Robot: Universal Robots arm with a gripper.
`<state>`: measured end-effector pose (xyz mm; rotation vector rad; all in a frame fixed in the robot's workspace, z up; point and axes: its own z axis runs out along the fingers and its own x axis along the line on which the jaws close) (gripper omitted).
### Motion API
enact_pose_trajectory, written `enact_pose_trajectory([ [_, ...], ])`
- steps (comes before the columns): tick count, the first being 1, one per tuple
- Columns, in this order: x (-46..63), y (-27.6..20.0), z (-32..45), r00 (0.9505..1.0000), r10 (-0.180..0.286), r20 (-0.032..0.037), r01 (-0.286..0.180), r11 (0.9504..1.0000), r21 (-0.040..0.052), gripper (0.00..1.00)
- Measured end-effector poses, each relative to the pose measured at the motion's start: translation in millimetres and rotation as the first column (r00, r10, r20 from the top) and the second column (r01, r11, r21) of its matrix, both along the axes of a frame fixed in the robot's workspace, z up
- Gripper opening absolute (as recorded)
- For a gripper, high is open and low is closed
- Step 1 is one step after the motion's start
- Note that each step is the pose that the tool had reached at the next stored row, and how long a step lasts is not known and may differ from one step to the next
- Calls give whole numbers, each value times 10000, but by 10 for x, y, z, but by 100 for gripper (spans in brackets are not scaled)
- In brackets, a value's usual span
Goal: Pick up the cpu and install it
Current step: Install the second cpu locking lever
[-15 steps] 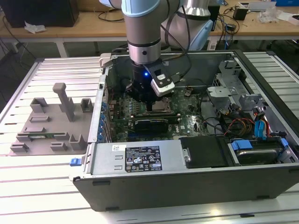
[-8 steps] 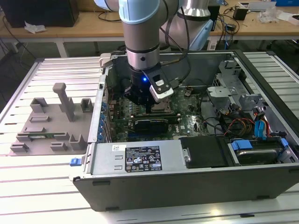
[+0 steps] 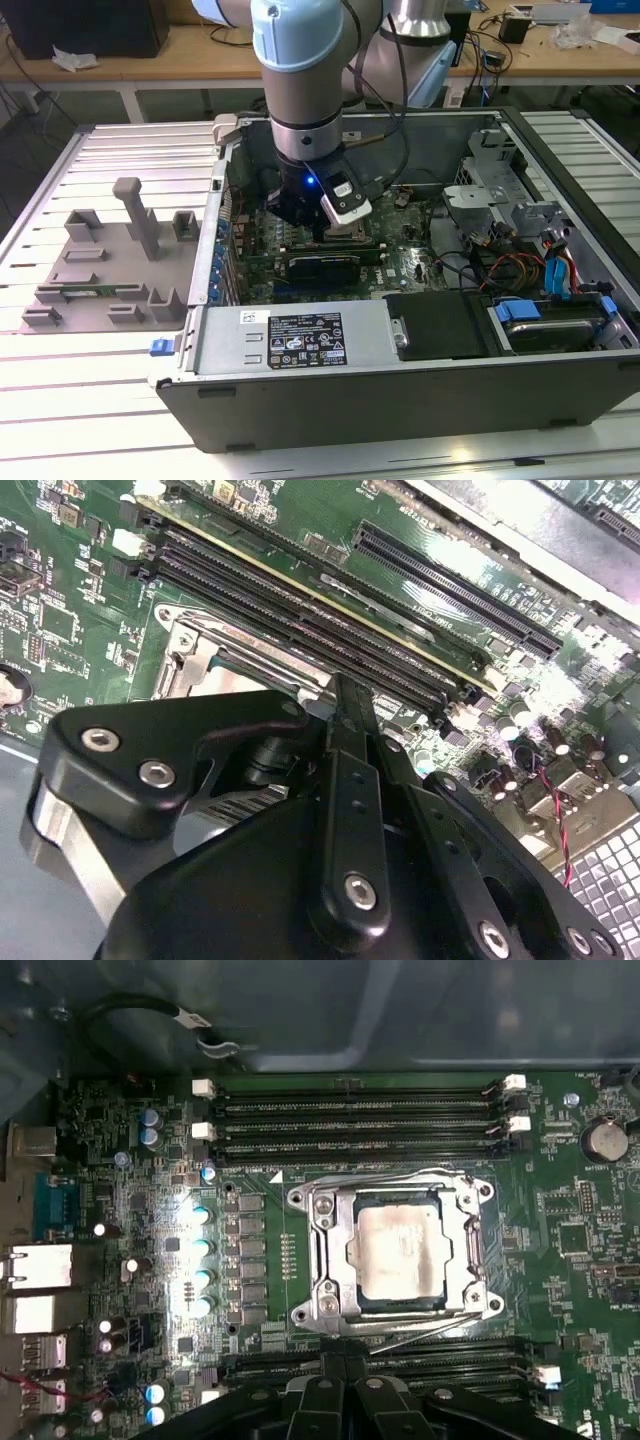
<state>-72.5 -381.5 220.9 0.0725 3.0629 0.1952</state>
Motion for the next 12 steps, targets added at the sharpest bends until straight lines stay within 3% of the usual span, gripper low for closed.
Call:
enact_pose_trajectory([
  [5,-3,-31,-55,10000,21,1,-21,9997,225,11],
  [7,-14,-40,-96,10000,32,3,-33,9994,358,11],
  [12,-78,-44,-162,10000,36,15,-37,9987,512,11],
])
